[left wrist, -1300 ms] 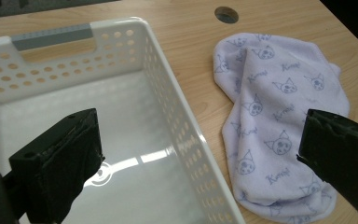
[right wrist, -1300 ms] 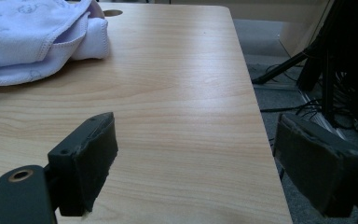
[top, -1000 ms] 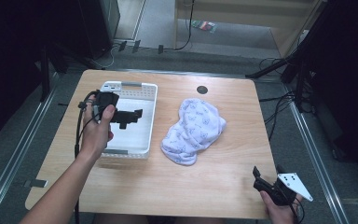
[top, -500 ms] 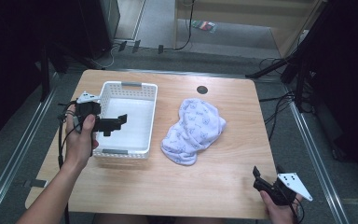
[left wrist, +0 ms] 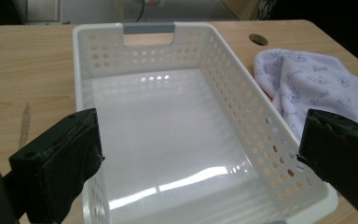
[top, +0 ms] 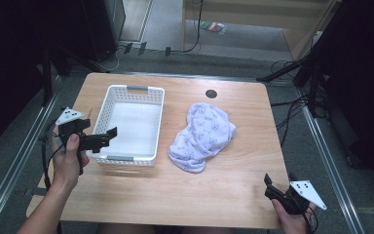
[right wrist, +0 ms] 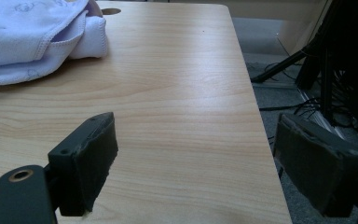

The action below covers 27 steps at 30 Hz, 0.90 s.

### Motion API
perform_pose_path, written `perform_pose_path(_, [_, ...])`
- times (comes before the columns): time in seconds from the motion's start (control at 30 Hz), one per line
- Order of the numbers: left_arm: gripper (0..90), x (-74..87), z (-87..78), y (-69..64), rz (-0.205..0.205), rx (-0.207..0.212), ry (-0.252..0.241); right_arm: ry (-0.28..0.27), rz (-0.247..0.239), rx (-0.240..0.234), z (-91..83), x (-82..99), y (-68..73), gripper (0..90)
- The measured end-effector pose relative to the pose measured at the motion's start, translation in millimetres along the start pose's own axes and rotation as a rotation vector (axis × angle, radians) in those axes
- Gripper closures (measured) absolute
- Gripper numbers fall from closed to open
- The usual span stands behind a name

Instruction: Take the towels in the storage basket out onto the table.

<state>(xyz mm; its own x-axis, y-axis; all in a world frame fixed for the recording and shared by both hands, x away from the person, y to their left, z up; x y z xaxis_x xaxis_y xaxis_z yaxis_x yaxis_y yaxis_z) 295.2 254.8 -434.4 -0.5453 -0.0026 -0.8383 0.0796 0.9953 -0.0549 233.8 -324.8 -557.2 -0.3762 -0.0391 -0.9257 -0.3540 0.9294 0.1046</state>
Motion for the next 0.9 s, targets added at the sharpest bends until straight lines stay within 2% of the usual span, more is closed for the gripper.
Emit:
perform_pose_path(0.17, [0.0,8.5,-5.9,12.6,-0.037,0.001,-0.038,-0.001,0.0,0.002,-0.2,0.0,-0.1,14.1])
perform_pose_path(0.5, [0.0,35.1,-13.5,39.7,-0.074,-0.045,-0.083,-0.003,0.001,0.0,-0.3,0.0,-0.2,14.1])
perform_pose_path(0.9, [0.0,71.3,-19.3,80.7,-0.116,-0.153,-0.089,-0.001,0.002,0.003,-0.1,0.0,-0.2,14.1])
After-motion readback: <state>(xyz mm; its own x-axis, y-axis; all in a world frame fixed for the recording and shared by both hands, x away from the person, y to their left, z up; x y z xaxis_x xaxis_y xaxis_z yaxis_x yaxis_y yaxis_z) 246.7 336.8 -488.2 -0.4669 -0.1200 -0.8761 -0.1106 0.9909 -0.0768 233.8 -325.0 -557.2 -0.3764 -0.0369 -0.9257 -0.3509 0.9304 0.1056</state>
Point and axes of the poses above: each handheld gripper's, and its own axes: z roughly forward along the jaws, x roughly out of its underside, y roughly to its left, the point moved 3 cm from there along z, roughly forward along the jaws, and after that the axes turned 15 degrees about -x, right-handed, at the moved point
